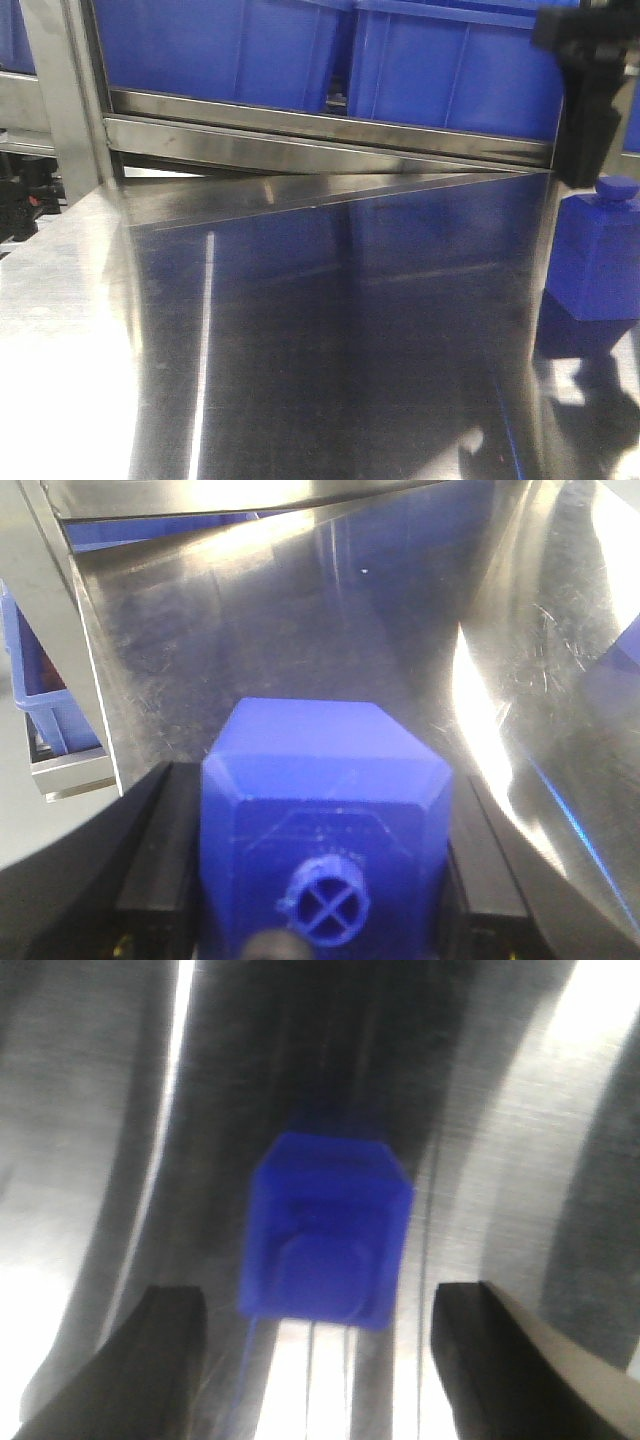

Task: Pick and sort blue part to right shelf
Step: 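Grasp the other blue part with the right gripper and lift it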

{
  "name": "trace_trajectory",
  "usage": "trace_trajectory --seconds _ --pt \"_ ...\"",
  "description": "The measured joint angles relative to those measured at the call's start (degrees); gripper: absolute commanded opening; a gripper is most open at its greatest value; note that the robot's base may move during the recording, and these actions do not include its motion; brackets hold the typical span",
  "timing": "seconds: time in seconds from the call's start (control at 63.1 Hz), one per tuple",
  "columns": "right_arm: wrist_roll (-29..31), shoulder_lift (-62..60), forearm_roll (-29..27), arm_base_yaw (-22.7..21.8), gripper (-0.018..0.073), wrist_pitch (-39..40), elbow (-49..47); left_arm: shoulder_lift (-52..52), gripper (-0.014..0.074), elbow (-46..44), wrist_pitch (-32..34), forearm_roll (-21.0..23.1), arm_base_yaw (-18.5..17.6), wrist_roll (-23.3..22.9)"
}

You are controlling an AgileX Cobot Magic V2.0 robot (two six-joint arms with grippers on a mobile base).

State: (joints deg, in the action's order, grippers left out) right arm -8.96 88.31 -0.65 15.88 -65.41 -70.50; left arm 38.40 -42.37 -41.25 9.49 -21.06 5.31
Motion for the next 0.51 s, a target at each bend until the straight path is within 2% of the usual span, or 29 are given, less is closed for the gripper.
trace_trajectory --seconds 0.111,0.507 --pt "-1.6 2.0 1.8 0.0 0.055 1.5 -0.1 0.0 0.0305 0.0 0.0 0.0 0.0 0.0" --pt "-1.9 8.5 0.2 0.1 0.055 5.6 0.3 0.0 0.0305 0.0 -0.4 0.0 0.0 0.0"
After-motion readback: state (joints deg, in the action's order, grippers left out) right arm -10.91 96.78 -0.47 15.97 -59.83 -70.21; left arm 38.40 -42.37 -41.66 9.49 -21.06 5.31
